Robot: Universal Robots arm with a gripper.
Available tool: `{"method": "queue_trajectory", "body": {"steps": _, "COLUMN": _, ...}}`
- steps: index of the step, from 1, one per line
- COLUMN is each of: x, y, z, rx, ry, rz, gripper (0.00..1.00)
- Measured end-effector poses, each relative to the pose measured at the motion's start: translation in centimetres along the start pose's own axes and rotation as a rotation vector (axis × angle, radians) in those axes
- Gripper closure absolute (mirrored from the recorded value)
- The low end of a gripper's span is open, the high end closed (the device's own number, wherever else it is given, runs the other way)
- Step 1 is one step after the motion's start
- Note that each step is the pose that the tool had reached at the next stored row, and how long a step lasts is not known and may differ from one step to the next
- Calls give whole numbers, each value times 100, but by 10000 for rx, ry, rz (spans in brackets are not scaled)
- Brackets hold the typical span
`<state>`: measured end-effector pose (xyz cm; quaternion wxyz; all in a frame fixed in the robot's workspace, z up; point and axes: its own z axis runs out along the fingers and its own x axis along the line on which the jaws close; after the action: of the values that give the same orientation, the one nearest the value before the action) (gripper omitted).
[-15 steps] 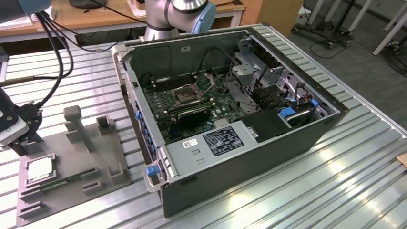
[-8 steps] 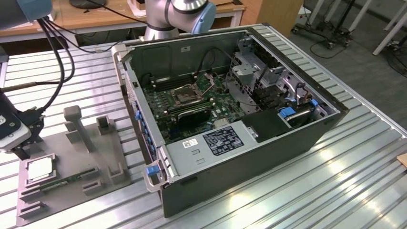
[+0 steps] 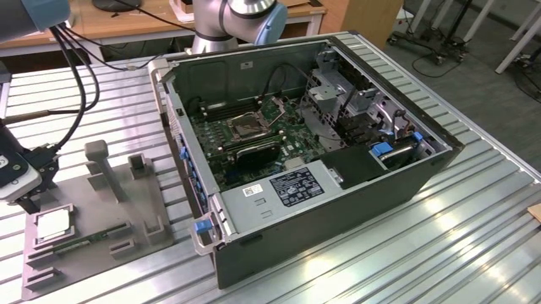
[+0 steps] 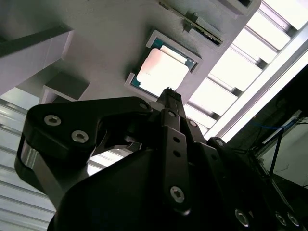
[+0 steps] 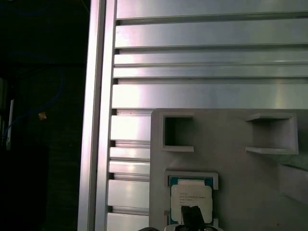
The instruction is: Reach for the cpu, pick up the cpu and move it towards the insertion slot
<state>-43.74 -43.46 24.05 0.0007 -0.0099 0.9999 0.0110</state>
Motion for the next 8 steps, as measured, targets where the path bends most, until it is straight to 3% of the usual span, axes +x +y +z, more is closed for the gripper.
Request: {"method": "queue_trajectory", "body": {"steps": 8, "x": 0, "y": -11, "z": 2, "rx": 0, "ry": 0, "rz": 1, "gripper": 89}}
